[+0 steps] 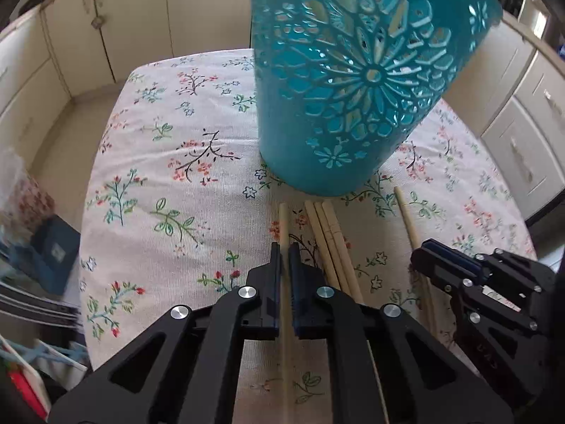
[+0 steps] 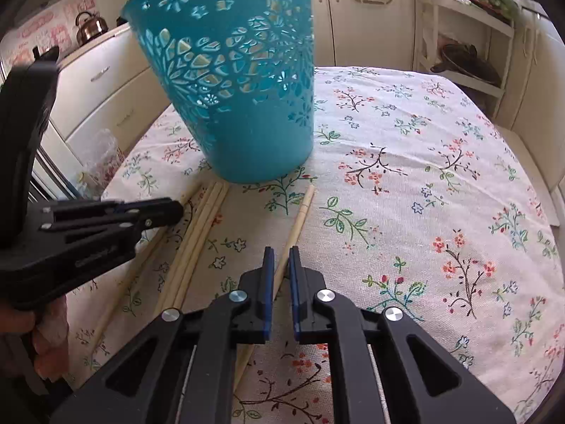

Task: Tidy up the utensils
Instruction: 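Grasp the chopstick with the left gripper while the right gripper holds it, then carry the chopstick over the teal bin with the left gripper and release it, then grasp a chopstick with the right gripper, lift it over the bin, release, then return the right gripper to the chopsticks and grasp another one, then grasp the chopstick with the left gripper while the right gripper releases it, then lift the chopstick over the teal bin with the left gripper and release it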

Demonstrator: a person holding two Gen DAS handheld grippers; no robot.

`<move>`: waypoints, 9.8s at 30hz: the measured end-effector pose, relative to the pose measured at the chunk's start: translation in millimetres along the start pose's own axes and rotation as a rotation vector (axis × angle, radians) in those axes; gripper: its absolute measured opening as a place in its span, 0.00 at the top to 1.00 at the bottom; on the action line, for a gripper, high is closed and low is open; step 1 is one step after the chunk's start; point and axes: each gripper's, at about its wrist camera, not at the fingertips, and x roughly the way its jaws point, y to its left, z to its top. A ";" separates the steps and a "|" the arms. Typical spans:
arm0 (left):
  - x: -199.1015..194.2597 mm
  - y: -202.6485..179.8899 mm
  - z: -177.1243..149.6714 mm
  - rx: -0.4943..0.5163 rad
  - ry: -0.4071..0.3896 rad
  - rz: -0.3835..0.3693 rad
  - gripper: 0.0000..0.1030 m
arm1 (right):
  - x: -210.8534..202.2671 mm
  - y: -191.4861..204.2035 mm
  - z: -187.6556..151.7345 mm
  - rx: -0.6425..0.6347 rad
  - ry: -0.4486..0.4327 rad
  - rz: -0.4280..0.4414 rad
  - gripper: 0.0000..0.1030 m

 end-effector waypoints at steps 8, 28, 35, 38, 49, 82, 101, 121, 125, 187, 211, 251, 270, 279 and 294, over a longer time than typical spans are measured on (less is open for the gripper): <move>-82.8 32.8 -10.4 -0.091 -0.247 -0.199 0.96 | -0.2 -1.6 0.2 0.029 -0.010 0.018 0.91; -137.4 -5.0 157.9 -0.189 -0.775 -0.203 0.95 | -2.4 -11.6 1.0 0.060 -0.011 0.053 0.91; -118.2 -15.0 153.1 -0.156 -0.793 -0.114 0.95 | -3.1 -13.4 0.9 0.070 -0.011 0.065 0.91; -113.3 -19.6 145.4 -0.131 -0.787 -0.085 0.95 | -2.8 -15.3 2.1 0.073 -0.010 0.069 0.91; -117.8 -10.3 121.4 -0.076 -0.699 -0.069 0.72 | -3.4 -16.1 2.0 0.078 -0.009 0.075 0.91; -16.0 73.7 -2.6 -0.317 -0.293 -0.005 0.28 | -152.4 -10.4 98.5 0.113 -0.472 0.386 0.94; -15.1 81.8 -4.1 -0.362 -0.305 -0.034 0.28 | -102.2 28.0 109.0 0.019 -0.649 0.094 0.88; -11.5 79.2 -1.4 -0.367 -0.286 -0.013 0.23 | 5.1 54.0 3.8 -0.001 -0.038 0.103 0.89; -11.7 78.9 -1.9 -0.372 -0.289 -0.016 0.23 | 5.7 51.5 -3.7 -0.008 -0.020 0.082 0.91; -7.9 -16.7 -13.6 0.020 -0.101 0.170 0.36 | -12.1 -17.1 -13.5 0.225 -0.049 0.093 0.72; 1.4 -16.9 5.4 0.046 -0.002 0.063 0.92 | -12.0 -14.4 -6.8 0.086 0.006 -0.015 0.93; -74.5 -41.3 -19.6 0.177 -0.215 -0.025 0.95 | -9.5 -19.2 -5.4 0.090 -0.023 0.002 0.92; -126.7 -33.4 -1.0 0.123 -0.293 -0.203 0.95 | -8.9 -13.6 -5.2 0.070 -0.023 0.005 0.86; -198.7 -22.9 70.1 0.033 -0.573 -0.300 0.95 | -9.0 -9.2 -5.4 0.061 -0.023 0.003 0.83; -145.8 -29.7 174.7 -0.137 -0.778 -0.203 0.95 | -9.1 -12.2 -4.8 0.076 -0.024 0.031 0.80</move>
